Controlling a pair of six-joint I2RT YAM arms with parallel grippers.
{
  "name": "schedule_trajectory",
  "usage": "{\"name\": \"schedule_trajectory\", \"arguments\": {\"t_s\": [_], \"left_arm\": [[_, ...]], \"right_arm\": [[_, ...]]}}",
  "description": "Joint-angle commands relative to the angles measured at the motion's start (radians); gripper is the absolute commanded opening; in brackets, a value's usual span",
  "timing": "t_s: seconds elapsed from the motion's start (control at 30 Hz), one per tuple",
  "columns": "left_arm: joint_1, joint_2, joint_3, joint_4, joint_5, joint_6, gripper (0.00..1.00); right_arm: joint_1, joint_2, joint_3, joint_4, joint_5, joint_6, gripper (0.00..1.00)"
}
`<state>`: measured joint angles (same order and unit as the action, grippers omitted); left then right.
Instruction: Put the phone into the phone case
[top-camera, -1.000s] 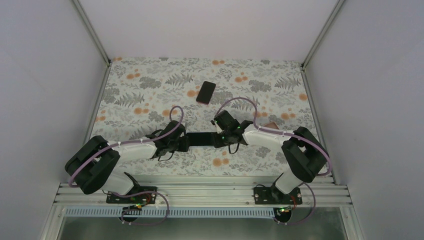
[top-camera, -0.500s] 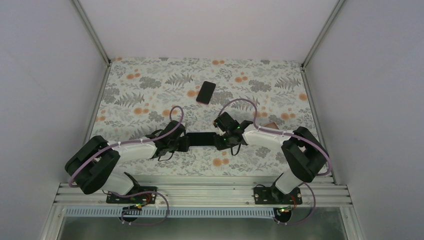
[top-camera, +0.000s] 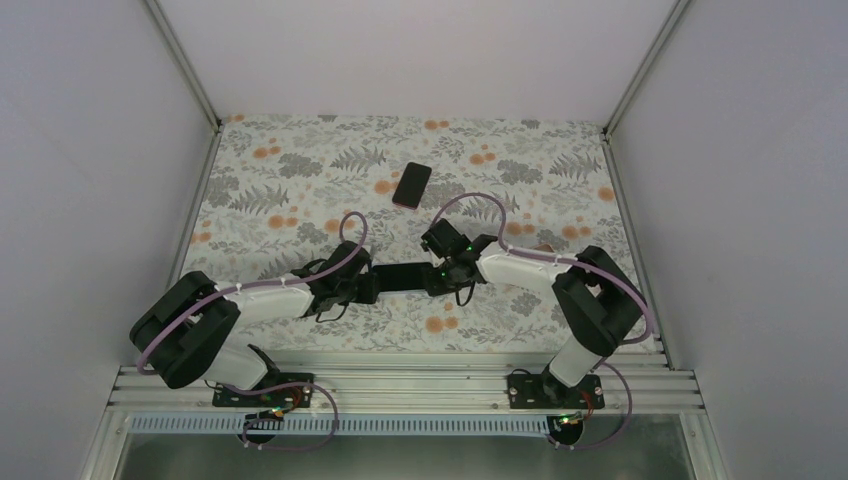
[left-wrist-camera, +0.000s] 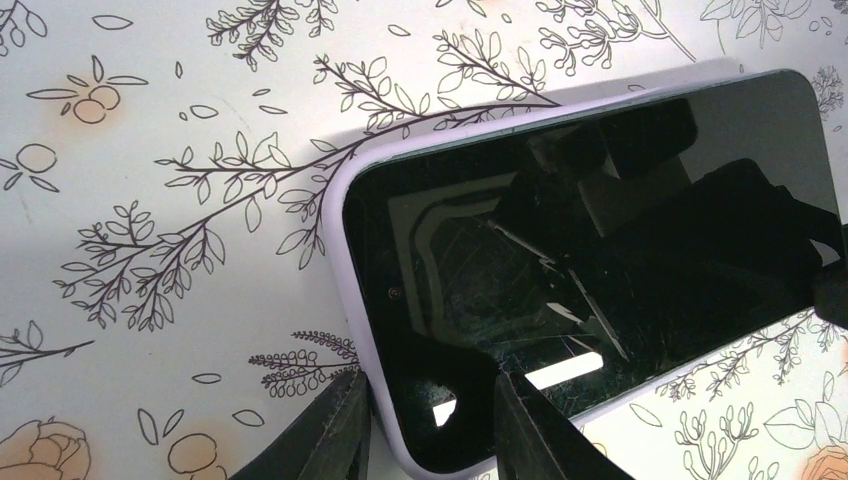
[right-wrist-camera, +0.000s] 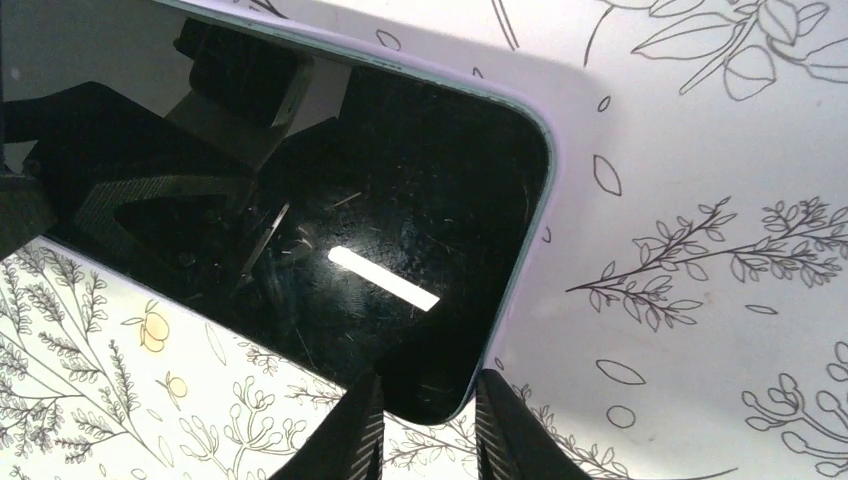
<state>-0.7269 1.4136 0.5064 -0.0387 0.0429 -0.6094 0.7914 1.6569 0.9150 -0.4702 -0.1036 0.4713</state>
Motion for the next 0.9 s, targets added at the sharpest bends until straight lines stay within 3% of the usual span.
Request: {"name": "schedule_trajectory", "arguments": {"t_s": [0.0,0.5,0.67,0.87], "left_arm": [[-0.01,0.011,-0.021,-0.052,0.04,0.017,0.33],[-0.01,0.011,-0.022,-0.047,0.029,0.008,0.33],[-0.009,-0.018,-0.029,-0.064,0.009,-0.003,0.36],[-0.009,-0.087,-0.027,-0.101,-0.017,-0.028,0.39]], "right_arm": [[-0.006,0.075,0.002,-0.055,0.08,-0.004,0.2],[0.003,0.215,0.007,-0.127,0.185,0.031,0.2],[0.003,0.122,0.022,-0.086,0.088,-0.026,0.25],[-0.035,-0.039,0.08,-0.054,-0.068,-0.14,0.4]]}}
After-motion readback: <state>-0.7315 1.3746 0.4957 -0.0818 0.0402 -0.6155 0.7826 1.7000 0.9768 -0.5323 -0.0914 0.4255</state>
